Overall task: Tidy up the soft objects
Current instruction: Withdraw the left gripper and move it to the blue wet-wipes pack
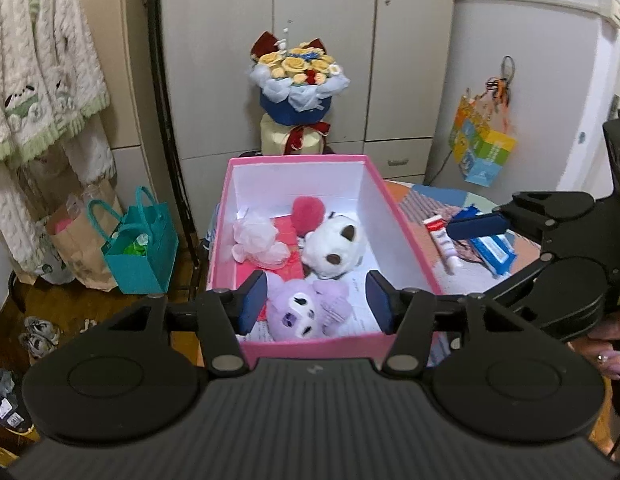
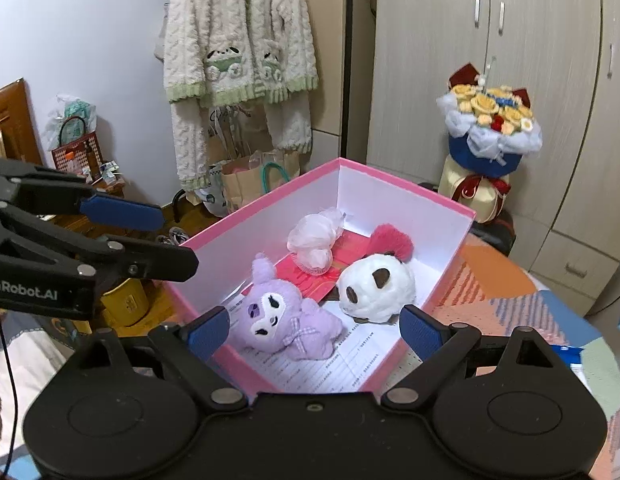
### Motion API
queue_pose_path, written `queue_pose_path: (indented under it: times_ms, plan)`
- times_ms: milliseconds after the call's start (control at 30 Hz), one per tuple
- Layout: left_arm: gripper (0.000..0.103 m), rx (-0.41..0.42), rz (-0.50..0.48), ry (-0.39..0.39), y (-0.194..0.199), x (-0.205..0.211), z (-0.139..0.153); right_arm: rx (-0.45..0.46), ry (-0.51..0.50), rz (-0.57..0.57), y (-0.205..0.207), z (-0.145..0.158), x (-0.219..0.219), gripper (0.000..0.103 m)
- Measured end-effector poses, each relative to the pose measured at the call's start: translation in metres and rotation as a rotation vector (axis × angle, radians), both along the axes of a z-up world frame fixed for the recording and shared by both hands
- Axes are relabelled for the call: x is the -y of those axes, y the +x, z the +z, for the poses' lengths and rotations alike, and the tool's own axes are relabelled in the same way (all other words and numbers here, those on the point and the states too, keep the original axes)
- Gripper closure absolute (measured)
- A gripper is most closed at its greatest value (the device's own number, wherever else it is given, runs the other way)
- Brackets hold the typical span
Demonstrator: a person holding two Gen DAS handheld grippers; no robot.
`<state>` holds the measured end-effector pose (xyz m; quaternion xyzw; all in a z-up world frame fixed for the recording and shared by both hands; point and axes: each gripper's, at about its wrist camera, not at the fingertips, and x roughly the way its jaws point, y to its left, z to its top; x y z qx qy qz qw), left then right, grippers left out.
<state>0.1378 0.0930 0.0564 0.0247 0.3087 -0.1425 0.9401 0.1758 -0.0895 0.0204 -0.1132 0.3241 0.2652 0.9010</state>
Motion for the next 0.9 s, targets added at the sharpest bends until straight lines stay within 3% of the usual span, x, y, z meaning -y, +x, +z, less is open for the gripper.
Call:
queue_pose_path:
  times_ms: [467, 900]
  plan:
    - [0.041, 0.021, -0.114, 0.030, -0.063, 0.025, 0.014, 0.047, -0.026, 0.017, -0.068, 0.019, 0.033, 0.009]
    - [0.034, -0.075, -0.274, 0.058, -0.069, 0.088, -0.005, 0.064, -0.009, -0.075, -0.108, 0.004, 0.111, 0.008]
